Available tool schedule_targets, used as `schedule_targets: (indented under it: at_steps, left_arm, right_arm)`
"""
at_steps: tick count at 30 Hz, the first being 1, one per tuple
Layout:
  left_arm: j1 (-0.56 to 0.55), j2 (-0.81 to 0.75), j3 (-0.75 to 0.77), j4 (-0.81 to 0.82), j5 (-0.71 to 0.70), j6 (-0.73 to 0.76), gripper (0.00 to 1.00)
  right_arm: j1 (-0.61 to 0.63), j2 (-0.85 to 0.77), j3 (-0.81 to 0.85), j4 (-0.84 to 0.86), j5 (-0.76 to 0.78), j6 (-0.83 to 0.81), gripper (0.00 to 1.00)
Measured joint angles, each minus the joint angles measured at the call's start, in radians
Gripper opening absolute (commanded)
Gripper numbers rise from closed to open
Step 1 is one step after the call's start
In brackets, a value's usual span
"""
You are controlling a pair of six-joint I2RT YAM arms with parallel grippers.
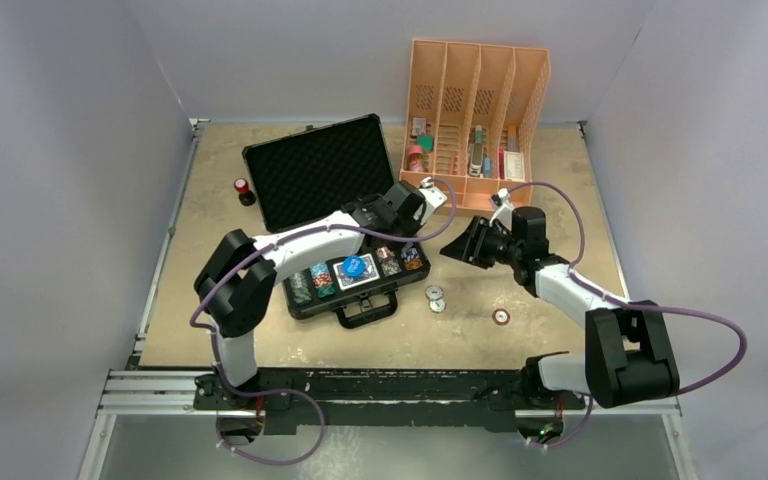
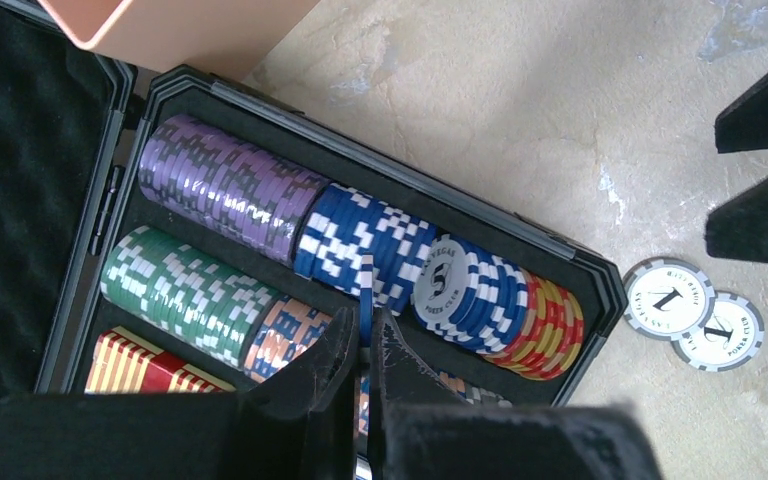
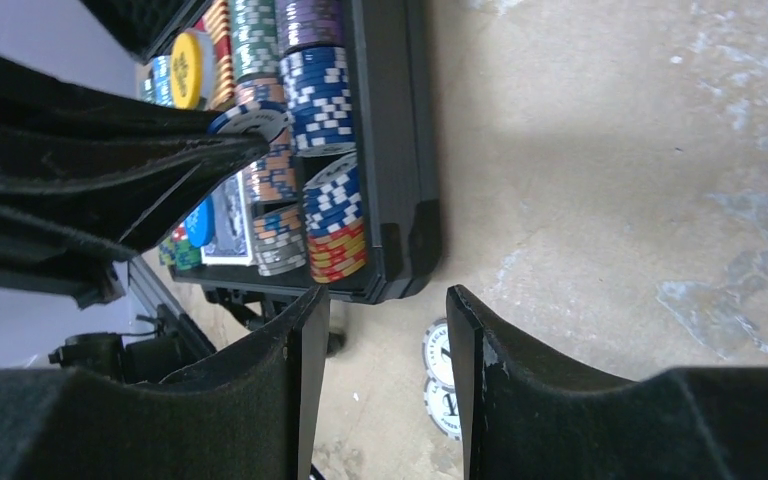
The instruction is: Pack up texas hold em set
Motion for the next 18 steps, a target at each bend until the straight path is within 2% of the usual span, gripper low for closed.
schedule_targets:
  at_steps: [10, 18]
  left_arm:
    - [0.026, -0.074, -0.041, 0.006, 0.126, 0.000, 0.00]
    - [0.026, -0.074, -0.042, 0.002, 0.220, 0.007, 0.00]
  right_arm:
    - [0.000, 0.013, 0.000, 0.043, -0.055, -0.008, 0.49]
    - [0.000, 0.025, 0.000, 0.048, -0.055, -0.008, 0.48]
